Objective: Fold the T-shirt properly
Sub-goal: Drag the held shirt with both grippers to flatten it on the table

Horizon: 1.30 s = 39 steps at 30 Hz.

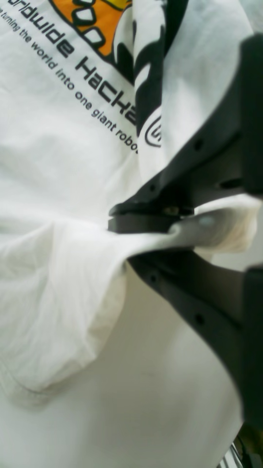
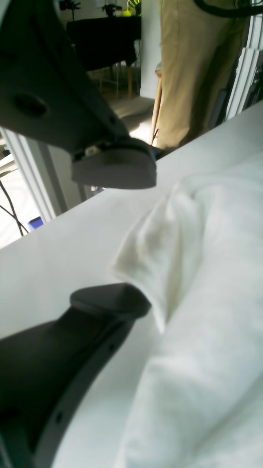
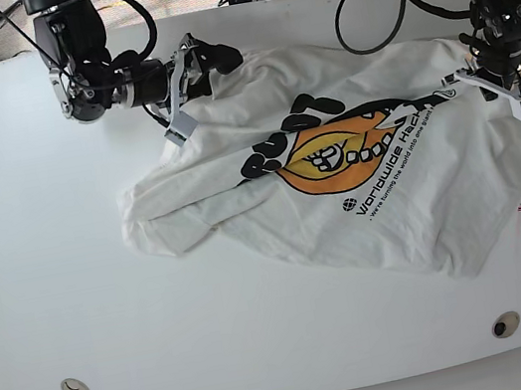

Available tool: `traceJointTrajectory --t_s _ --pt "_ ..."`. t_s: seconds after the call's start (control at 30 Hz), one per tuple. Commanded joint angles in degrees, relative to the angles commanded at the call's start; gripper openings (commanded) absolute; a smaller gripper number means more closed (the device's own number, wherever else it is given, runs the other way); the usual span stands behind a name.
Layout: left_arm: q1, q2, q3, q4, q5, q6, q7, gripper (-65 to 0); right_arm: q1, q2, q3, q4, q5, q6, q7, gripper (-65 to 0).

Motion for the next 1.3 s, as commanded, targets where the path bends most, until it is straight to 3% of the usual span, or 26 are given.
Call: traceJointTrajectory --t_s 0.27,0.37,0.5,0.63,0.97,1.3 --pt "-0.1 0.0 0.1 0.1 0.0 0.0 0.0 -65.0 1.0 -0.9 -0.4 -3.9 0.1 -0.09 4.4 -27.7" --pt "-0.1 0.0 0.1 0.1 0.0 0.0 0.0 -65.0 0.9 -1.0 -0.4 -4.5 0.1 -0.09 5.5 -39.8" --pt "-0.1 0.0 0.1 0.1 0.0 0.0 0.0 -65.0 0.7 -0.6 0.1 -4.2 0.1 -0.09 5.5 -65.0" --pt "-0.1 0.0 0.1 0.1 0.0 0.0 0.0 -65.0 -0.7 0.4 0.4 -4.1 0.3 -0.09 5.5 -65.0" --pt "2.4 1.8 2.0 0.0 0.0 0.0 0.0 -65.0 -10.7 6.0 8.4 7.1 0.4 0.0 4.1 -65.0" --pt "7.1 3.1 13.1 0.1 0.1 0.0 0.0 -65.0 -17.9 10.9 21.1 9.1 0.4 0.44 2.1 -65.0"
